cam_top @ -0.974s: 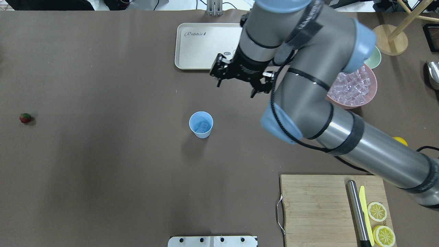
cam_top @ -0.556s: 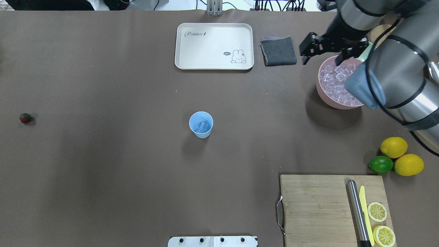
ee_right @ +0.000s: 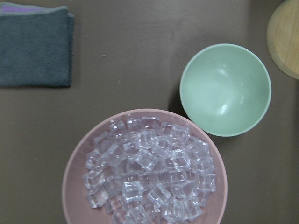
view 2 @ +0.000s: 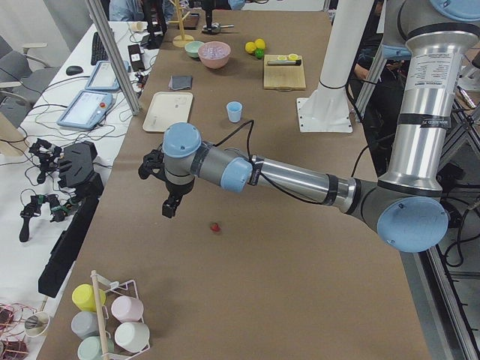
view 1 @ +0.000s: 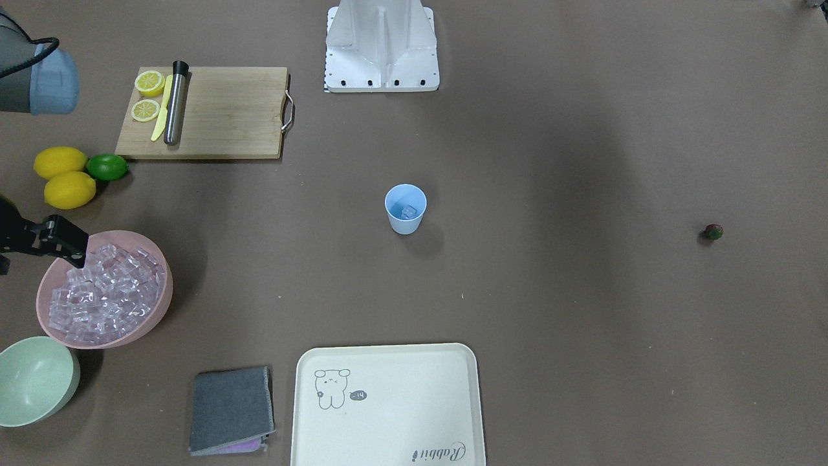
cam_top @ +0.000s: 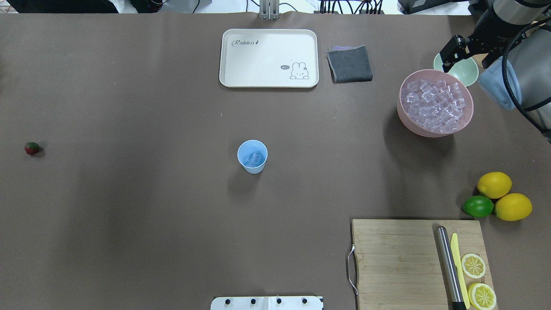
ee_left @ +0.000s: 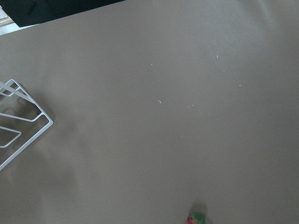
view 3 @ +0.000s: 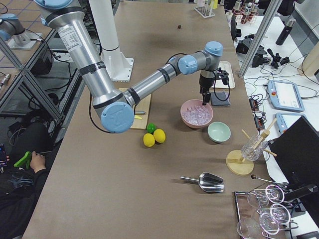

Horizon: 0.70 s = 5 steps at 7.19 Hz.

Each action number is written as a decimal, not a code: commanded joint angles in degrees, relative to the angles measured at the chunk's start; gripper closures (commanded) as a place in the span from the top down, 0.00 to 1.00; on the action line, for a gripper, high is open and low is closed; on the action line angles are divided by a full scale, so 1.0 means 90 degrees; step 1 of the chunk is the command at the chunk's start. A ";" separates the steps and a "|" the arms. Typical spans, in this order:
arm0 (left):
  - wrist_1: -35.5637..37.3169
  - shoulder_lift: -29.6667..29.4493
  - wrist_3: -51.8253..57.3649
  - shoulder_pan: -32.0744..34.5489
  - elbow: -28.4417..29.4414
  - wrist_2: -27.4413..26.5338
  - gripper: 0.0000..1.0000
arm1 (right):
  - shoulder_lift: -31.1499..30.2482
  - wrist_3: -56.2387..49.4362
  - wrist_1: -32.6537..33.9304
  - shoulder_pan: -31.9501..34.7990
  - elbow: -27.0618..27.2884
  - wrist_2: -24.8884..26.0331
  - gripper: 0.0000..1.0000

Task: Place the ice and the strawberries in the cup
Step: 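Lower the right gripper into the ice bowl and grasp a third cube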

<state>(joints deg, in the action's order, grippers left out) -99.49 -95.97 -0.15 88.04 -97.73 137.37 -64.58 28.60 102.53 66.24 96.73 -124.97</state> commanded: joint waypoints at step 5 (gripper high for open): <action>0.0000 -0.0099 0.0006 -0.0103 0.0049 -0.0009 0.98 | -0.0158 -0.0849 -0.1796 -0.0768 -0.0833 0.0546 0.99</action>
<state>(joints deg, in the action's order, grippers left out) -99.49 -96.59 -0.09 87.67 -97.48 137.31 -66.05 25.17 93.33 60.16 92.01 -120.29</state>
